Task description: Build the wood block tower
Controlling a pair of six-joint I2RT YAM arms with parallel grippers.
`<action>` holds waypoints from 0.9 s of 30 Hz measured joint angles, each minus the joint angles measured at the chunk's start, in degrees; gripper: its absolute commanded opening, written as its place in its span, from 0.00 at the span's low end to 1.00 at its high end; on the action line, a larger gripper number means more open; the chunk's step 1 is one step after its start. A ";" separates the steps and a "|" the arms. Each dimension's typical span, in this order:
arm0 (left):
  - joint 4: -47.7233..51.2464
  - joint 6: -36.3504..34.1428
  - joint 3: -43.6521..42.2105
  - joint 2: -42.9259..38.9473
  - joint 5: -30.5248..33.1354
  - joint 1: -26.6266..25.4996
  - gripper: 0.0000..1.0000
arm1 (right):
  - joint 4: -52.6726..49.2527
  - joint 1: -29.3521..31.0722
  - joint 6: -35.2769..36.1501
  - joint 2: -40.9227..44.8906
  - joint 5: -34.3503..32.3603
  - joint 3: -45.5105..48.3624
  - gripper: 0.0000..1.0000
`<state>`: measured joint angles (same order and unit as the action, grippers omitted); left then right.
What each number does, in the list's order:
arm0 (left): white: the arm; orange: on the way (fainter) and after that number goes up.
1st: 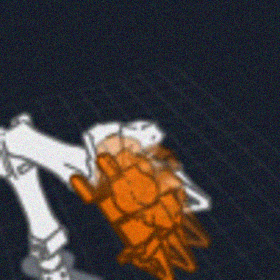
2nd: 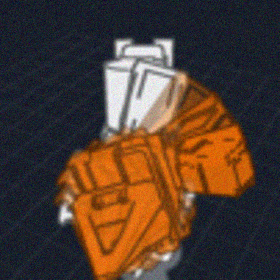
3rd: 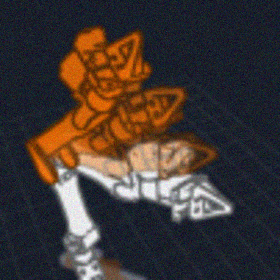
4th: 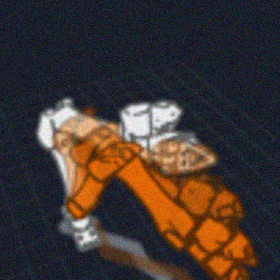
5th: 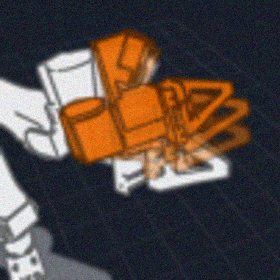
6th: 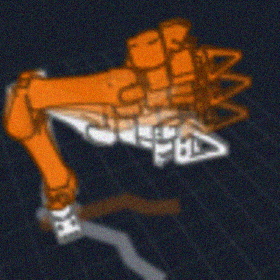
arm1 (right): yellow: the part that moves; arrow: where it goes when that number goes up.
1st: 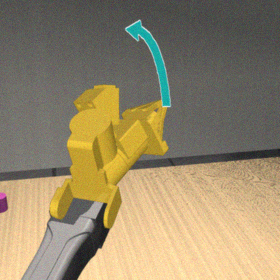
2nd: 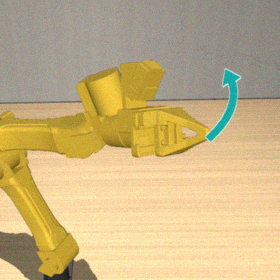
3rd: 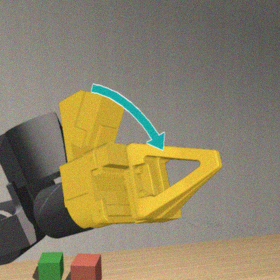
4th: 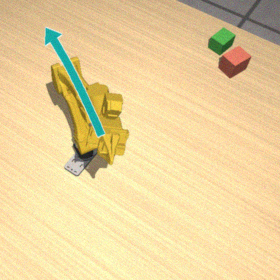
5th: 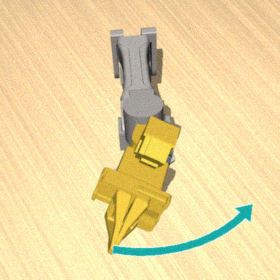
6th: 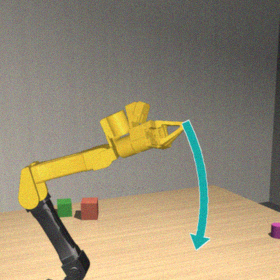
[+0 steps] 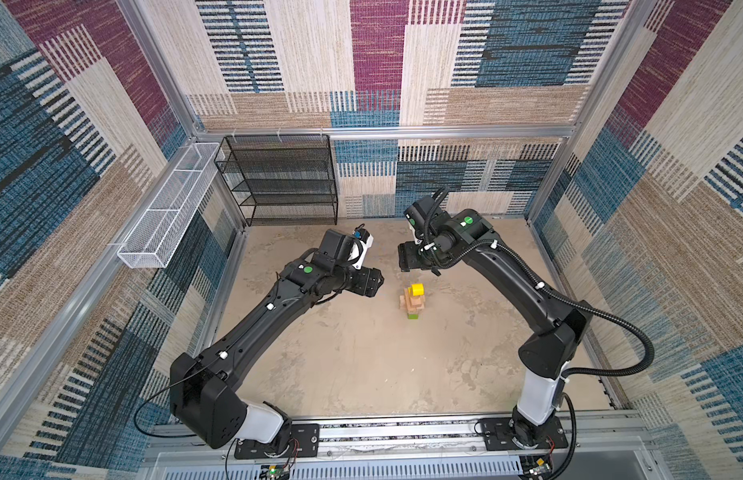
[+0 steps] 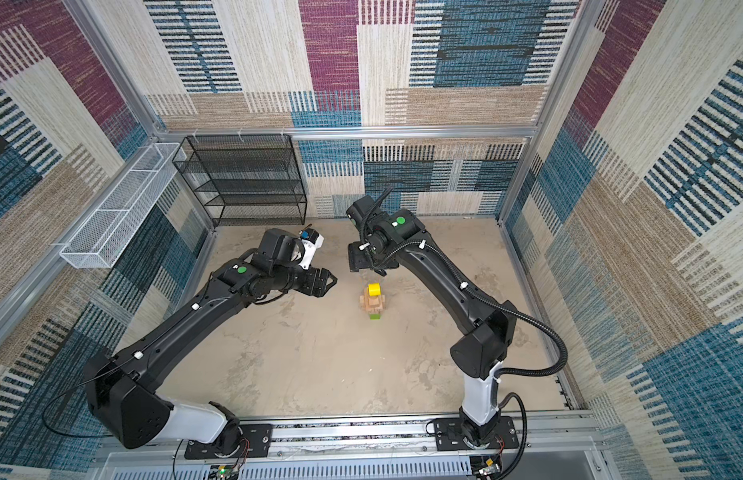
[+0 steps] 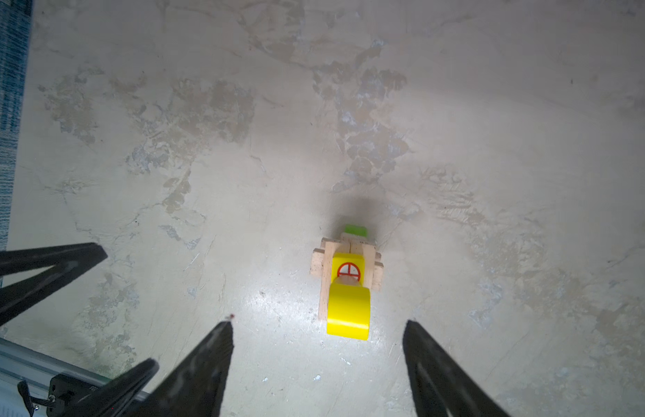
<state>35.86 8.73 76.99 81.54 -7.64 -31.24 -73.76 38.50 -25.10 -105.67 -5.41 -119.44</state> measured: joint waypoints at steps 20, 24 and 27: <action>-4.20 -0.74 0.66 -12.44 22.34 14.58 0.99 | 42.40 -16.52 7.91 31.78 -16.87 35.15 1.00; -2.91 0.79 2.43 -9.84 22.21 20.17 0.99 | 51.65 -22.69 13.33 36.22 -23.21 43.78 1.00; -2.75 1.68 0.55 -8.59 21.77 23.30 0.99 | 56.46 -27.41 16.39 37.92 -24.85 49.20 1.00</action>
<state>33.10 10.41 77.54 72.95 14.13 -7.94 -17.30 11.09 -8.71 -67.75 -30.26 -70.24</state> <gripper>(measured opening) 0.986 0.999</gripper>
